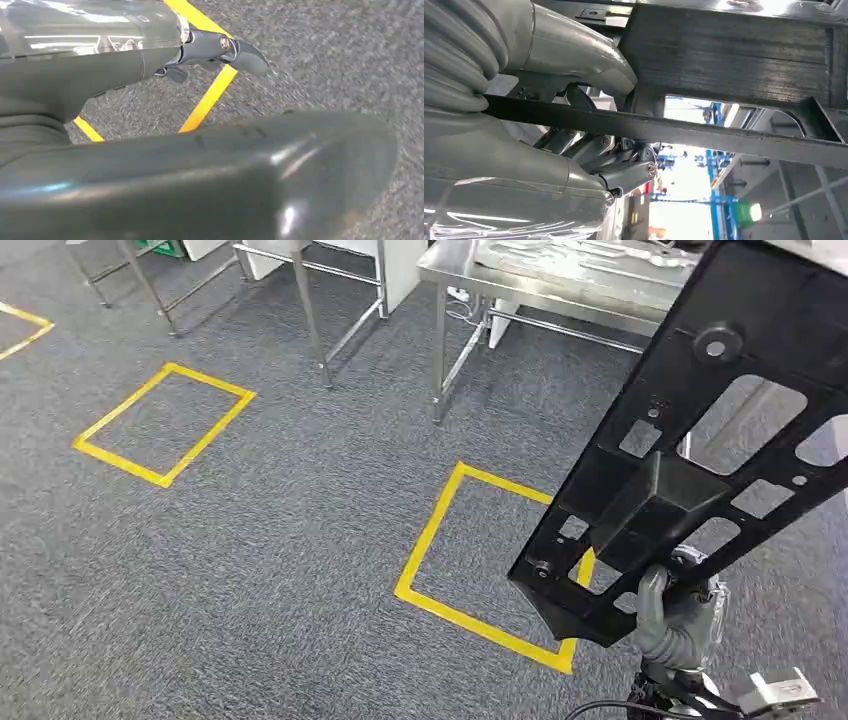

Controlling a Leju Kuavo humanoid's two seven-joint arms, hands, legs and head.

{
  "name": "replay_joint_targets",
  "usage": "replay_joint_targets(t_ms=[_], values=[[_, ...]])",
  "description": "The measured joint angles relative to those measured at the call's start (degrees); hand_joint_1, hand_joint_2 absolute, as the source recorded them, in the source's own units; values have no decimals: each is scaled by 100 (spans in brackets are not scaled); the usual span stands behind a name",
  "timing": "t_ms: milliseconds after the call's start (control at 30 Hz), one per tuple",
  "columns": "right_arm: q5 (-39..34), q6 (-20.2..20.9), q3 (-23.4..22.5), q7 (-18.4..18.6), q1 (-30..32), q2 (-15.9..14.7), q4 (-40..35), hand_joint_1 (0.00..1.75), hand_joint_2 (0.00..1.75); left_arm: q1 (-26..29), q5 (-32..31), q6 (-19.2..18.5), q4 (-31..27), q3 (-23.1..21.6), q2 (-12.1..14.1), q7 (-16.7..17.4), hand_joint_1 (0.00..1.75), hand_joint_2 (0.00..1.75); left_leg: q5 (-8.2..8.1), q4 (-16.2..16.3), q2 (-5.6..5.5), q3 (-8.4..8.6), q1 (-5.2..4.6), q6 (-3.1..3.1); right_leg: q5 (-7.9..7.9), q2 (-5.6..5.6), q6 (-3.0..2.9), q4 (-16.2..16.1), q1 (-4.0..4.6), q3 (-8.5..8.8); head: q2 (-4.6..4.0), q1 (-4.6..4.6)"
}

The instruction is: Take the parts from the cabinet and place them on the table.

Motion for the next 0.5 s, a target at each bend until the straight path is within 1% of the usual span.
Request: replay_joint_targets(t_ms=[33,67,100,133,167,200,233,267,300,333,367,400,433,467,500], values=[[-24,0,17,-6,-34,-5,15,175,175,12,-2,-7,0,0,2,-9,0,0,-209,323,-234,-146,11,-4,4,48,-47,2,-17,-1,0,-4],[-44,-2,37,-6,-62,-16,33,175,175,26,0,-11,0,0,2,-9,0,0,-454,807,-348,-381,14,-14,-2,117,-60,3,-17,-6,0,-2],[-53,-7,48,-7,-61,-26,46,175,175,30,0,-13,0,0,2,-9,0,0,-658,1292,-398,-625,16,-22,-7,186,-70,4,-9,-6,0,-2],[-59,-17,66,-9,-49,-33,61,175,175,43,-2,-26,0,0,2,-7,0,0,-764,1707,-406,-849,16,-31,-10,274,-73,10,-3,-4,0,-2],[-72,-37,76,-9,-41,-35,72,175,175,54,-7,-35,0,-2,2,-7,0,0,-711,1814,-406,-938,16,-29,-13,358,-76,16,0,2,0,-2],[-77,-65,83,-11,-37,-46,81,175,175,70,-9,-42,0,-2,2,4,0,0,-513,1630,-407,-890,16,-17,-18,451,-74,21,2,13,0,-2],[-79,-79,85,-15,-30,-57,81,175,175,74,-11,-44,0,-2,2,4,0,0,-252,1266,-422,-757,16,1,-23,535,-67,29,4,25,0,-2],[-81,-79,90,-24,-22,-61,81,175,175,71,-11,-44,0,0,2,4,0,0,92,671,-498,-515,16,34,-34,623,-51,36,7,47,0,-2],[-83,-81,92,-31,-20,-64,81,175,175,78,-13,-46,0,0,7,4,0,0,337,151,-735,-309,16,76,-44,687,-36,40,2,53,0,-2],[-83,-81,101,-42,-21,-64,85,175,175,95,-9,-46,4,2,33,9,0,0,248,0,-956,-248,32,112,-55,740,-7,61,27,31,0,-2],[-83,-81,105,-46,-22,-83,85,175,175,86,-7,-46,4,2,33,2,0,0,259,-47,-892,-245,31,94,-44,801,28,74,1,3,0,-2],[-83,-83,107,-50,-12,-88,83,175,175,57,-6,-48,4,2,31,4,0,0,254,-45,-860,-225,10,105,-33,858,70,64,-28,-21,0,-2],[-83,-87,107,-50,9,-92,83,175,175,44,-6,-53,4,2,31,2,0,0,259,-44,-802,-220,-14,126,-16,920,112,46,-49,-30,0,-2],[-83,-107,111,-48,19,-94,79,175,175,43,-7,-59,2,2,22,-9,0,0,289,-111,-734,-195,37,177,-11,987,160,36,-7,-43,0,-2],[-83,-114,111,-50,39,-112,76,175,175,42,-9,-70,2,2,9,-15,0,0,317,-156,-633,-166,55,205,-60,745,159,120,-25,-46,0,-2]])
